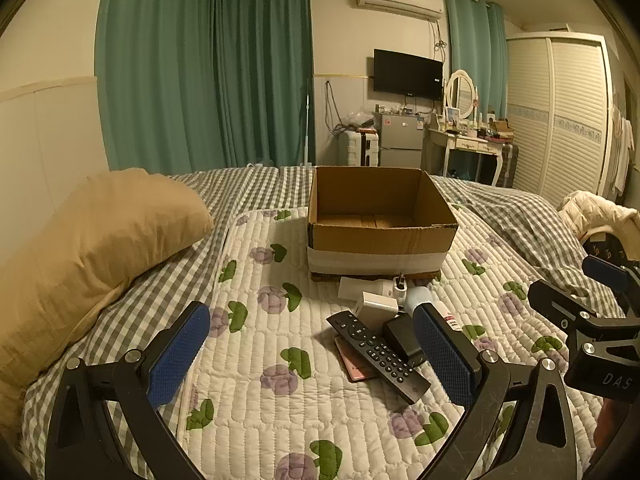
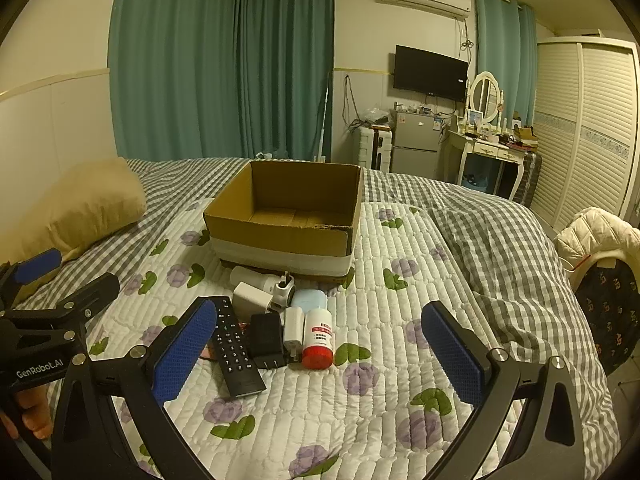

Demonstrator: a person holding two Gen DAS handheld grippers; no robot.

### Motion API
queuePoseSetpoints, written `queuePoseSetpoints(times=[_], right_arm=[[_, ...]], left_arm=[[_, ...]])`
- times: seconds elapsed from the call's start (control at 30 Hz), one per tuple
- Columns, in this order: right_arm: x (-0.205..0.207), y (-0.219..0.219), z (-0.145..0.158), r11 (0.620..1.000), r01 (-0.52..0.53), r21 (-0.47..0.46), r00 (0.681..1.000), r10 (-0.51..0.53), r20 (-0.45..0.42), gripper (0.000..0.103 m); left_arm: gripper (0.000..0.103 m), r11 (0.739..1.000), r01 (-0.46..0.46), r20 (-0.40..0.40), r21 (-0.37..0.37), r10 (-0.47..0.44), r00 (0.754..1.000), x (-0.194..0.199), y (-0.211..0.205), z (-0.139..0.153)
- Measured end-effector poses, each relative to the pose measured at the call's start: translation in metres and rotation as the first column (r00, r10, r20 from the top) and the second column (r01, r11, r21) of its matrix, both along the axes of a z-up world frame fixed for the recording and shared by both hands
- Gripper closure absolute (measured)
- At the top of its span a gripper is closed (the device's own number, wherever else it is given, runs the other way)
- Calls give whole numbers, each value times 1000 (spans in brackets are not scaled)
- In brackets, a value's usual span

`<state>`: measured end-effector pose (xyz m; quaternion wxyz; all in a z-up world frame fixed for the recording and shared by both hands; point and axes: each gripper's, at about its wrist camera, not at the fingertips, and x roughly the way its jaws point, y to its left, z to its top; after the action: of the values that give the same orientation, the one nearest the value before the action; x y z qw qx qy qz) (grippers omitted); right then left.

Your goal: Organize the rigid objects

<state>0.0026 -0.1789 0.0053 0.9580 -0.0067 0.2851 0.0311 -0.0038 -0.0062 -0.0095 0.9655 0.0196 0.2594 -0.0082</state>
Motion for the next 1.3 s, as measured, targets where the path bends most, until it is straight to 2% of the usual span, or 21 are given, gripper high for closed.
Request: queuePoseSetpoints(times=[0.73, 1.07, 1.3], right_arm=[[-2, 2, 1, 1000, -5, -1, 1000, 5, -2, 0], [-10, 2, 9, 1000, 1, -12, 1000, -1, 2, 0], [-6, 8, -3, 999, -33, -9, 999, 32, -38, 0]], left_arm=[[0, 1000, 3, -1, -7, -3, 1000, -1, -2, -1], [0, 1000, 20, 24, 8, -20, 1000, -12, -6, 10], [0, 1000, -15, -7, 22, 15, 1000, -7, 7, -5]])
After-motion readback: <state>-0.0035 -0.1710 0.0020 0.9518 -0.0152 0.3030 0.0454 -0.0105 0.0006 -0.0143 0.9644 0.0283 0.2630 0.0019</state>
